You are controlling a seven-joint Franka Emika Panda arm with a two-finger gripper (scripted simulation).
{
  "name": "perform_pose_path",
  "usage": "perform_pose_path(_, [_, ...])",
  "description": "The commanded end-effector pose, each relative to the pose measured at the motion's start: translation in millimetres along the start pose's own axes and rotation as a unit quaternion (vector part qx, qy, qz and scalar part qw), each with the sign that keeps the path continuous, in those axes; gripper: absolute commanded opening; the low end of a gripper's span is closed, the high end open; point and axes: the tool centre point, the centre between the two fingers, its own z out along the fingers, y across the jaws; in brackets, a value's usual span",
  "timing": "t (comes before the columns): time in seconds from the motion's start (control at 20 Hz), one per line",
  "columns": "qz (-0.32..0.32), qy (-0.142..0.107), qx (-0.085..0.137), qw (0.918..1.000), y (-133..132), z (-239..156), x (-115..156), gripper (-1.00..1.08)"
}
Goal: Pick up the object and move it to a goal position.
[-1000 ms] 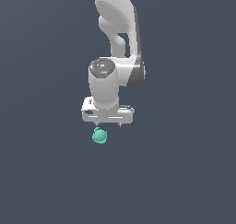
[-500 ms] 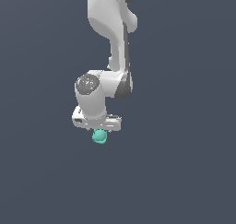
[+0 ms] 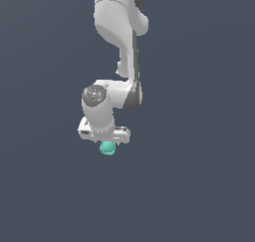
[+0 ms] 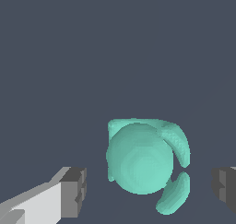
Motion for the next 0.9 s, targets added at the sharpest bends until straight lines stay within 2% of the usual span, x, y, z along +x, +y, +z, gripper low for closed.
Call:
perform_pose_path(0.0, [0.0,-0.001,0.0,1.0,0,13,-1,1.0])
perform_pose_path(0.2, [0.0,-0.001,0.0,1.0,1,33,-1,1.0])
perform_pose_path(0.45, [0.0,-0.001,0.0,1.0,1,38,0,1.0])
perform_pose_path(0.5, [0.0,-0.001,0.0,1.0,1,38,0,-1.0])
perform_pose_path(0.85, [0.0,-0.001,0.0,1.0,1,38,0,-1.0])
